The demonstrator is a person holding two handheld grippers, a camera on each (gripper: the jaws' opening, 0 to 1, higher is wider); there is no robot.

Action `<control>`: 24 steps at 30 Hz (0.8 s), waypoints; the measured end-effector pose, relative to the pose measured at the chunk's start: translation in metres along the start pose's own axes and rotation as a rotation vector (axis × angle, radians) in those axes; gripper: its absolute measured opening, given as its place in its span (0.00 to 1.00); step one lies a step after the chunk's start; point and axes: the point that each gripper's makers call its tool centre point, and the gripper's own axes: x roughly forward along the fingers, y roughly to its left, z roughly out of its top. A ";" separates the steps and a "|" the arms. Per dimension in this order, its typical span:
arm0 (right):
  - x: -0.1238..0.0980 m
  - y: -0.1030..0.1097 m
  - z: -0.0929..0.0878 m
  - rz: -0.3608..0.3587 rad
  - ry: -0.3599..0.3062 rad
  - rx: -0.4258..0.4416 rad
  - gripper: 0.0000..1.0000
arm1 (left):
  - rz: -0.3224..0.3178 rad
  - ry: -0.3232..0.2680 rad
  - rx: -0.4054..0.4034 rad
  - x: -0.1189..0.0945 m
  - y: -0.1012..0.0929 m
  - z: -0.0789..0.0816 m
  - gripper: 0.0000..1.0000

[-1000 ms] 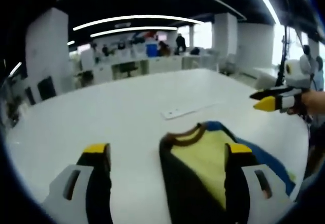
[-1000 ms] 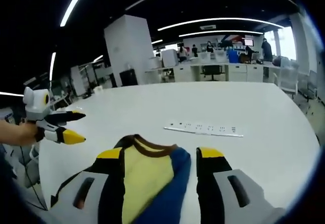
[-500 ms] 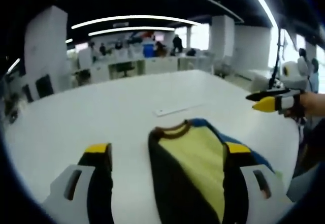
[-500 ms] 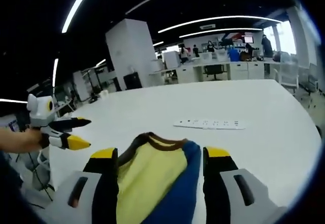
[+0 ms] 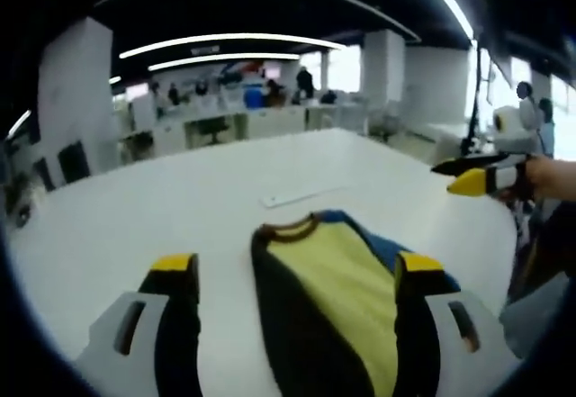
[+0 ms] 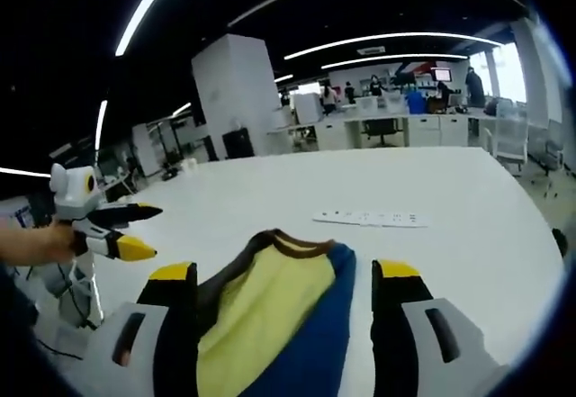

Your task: Fold the garment on the visible template until the final outline fits inside the template.

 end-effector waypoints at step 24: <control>-0.070 0.025 -0.028 -0.035 0.001 0.059 0.78 | -0.061 0.003 -0.024 -0.054 -0.047 -0.019 0.86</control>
